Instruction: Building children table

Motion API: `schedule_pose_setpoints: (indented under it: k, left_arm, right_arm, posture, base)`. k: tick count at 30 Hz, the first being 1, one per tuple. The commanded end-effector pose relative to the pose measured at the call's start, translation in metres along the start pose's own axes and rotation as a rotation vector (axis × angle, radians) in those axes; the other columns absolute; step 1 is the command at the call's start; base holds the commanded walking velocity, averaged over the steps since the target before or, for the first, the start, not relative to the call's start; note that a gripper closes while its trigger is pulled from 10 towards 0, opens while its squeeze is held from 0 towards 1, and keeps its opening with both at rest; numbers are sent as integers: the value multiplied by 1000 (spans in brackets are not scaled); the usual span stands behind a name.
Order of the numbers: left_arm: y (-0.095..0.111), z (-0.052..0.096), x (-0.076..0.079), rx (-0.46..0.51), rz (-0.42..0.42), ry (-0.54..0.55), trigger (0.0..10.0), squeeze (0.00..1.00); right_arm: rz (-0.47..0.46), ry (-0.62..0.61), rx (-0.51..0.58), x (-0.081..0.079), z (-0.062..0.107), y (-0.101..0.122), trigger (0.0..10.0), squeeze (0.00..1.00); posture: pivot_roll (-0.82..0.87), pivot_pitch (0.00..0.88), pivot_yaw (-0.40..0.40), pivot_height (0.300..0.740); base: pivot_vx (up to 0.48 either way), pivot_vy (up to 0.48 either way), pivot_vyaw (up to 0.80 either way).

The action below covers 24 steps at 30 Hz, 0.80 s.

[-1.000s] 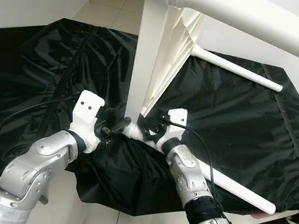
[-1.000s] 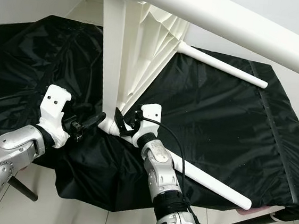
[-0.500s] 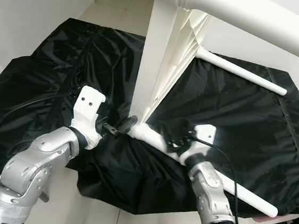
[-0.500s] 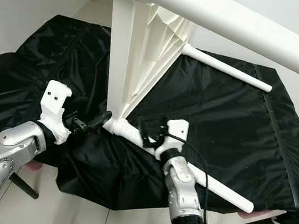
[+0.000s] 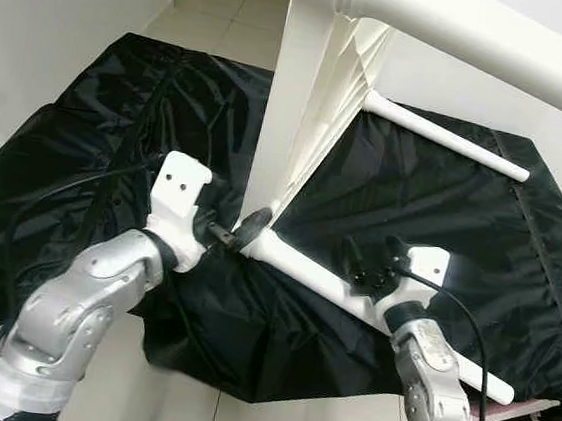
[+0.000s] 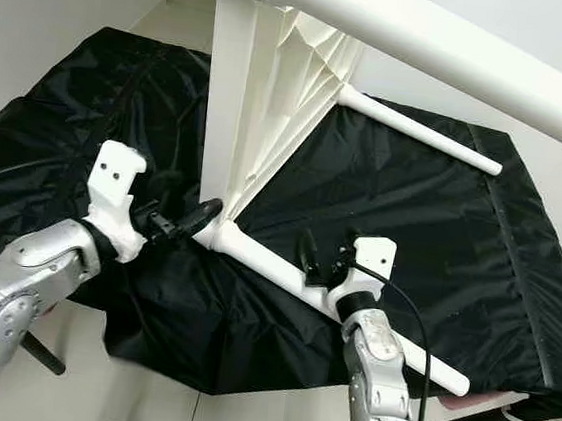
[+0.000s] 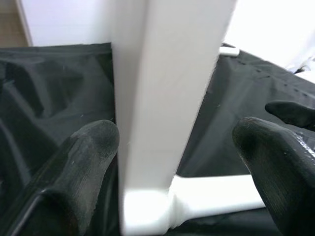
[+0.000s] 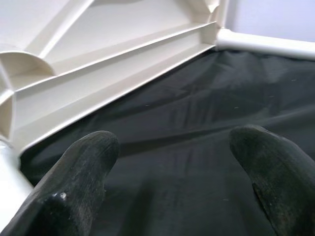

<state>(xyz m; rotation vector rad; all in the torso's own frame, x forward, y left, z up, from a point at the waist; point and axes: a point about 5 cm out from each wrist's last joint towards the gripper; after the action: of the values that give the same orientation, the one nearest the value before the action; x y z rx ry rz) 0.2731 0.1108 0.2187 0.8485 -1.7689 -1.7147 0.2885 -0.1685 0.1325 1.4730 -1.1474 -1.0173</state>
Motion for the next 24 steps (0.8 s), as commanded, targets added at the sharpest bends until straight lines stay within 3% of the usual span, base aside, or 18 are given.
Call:
schedule_pose_setpoints:
  k: [1,8,11,24]
  left_arm:
    - [2,-2,3,10,-6,-33,10000,0]
    - [8,-17,10,64,17,-65,10000,0]
    - [9,-29,10,66,2,-20,10000,0]
    - [19,-53,13,101,-22,6,10000,0]
  right_arm:
    - [3,-14,-19,3,3,-2,10000,0]
    - [23,-49,-29,11,3,-1,10000,0]
    - [11,-71,-30,14,5,-1,10000,0]
    - [5,-96,-29,16,5,0,10000,0]
  posture:
    - [90,59,-95,740]
    - [76,34,-96,740]
    - [76,33,-96,740]
    - [64,30,-84,740]
  base:
    - [0,0,0]
    - [0,0,0]
    - [0,0,0]
    - [0,0,0]
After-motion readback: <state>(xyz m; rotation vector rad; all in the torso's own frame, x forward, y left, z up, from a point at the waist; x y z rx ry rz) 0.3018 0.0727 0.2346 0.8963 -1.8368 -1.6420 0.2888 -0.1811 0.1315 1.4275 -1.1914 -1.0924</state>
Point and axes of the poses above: a point about 5 cm out from each wrist's last joint towards the gripper, its own z axis pointing back from the gripper into the wrist, its own y axis along the axis of the wrist's last joint, x = y × z
